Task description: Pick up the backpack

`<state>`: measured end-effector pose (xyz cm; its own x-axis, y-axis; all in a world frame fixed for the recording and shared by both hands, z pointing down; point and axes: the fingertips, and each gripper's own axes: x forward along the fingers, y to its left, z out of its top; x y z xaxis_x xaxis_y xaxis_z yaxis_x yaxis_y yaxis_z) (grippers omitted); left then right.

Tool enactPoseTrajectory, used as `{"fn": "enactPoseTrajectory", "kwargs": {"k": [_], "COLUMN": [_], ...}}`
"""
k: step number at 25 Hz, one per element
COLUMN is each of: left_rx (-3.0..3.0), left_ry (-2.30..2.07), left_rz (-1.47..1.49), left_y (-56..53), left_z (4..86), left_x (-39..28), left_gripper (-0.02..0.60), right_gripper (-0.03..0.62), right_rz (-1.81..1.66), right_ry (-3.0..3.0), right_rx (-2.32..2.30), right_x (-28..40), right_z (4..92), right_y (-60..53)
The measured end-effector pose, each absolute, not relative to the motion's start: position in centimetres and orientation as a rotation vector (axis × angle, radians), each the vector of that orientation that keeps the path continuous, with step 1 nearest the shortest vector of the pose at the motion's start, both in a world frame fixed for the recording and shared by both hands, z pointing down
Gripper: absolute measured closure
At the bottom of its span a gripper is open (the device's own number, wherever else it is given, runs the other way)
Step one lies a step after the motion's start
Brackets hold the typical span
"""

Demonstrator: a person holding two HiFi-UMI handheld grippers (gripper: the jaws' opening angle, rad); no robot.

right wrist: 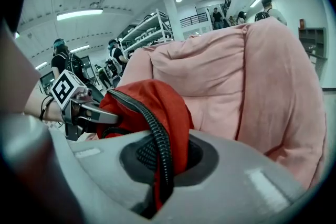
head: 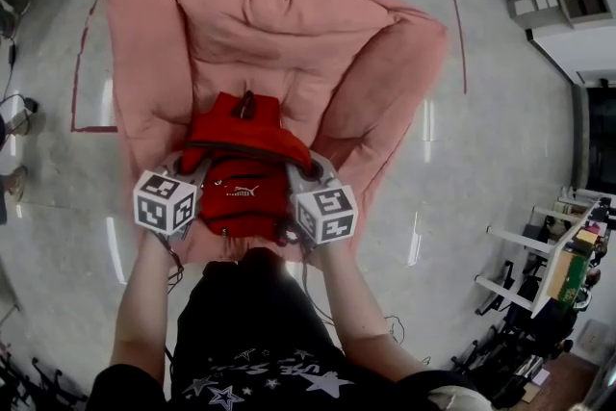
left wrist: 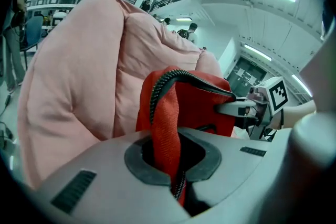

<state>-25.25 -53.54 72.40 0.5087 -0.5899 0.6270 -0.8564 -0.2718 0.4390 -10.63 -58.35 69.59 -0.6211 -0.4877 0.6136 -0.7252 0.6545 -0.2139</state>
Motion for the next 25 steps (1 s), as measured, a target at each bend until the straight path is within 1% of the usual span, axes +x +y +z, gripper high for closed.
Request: {"fn": "enactPoseTrajectory", "kwargs": {"k": [13,20,25], "left_rx": [2.102,2.110,2.193], "left_ry": [-1.109,-1.073,-0.997], "left_rz": [0.388,0.292,0.326], "left_y": [-44.5,-39.6,-37.2], "left_z": [65.7,64.3,62.9], "left_x": [-25.4,-24.9,-24.6], "left_gripper": [0.572,0.572,0.572], "right_gripper": [0.579,0.579,0.580], "right_rz": [0.553,0.540,0.550], "right_ry": [-2.391,-2.406,-2.409], "right_rx": [1.015,1.072,1.060], "right_x": [-11.1,-10.5,-9.9], "right_z": [62.6,60.6,58.7], "right_y": [-50.2,-45.0,-42.0]}}
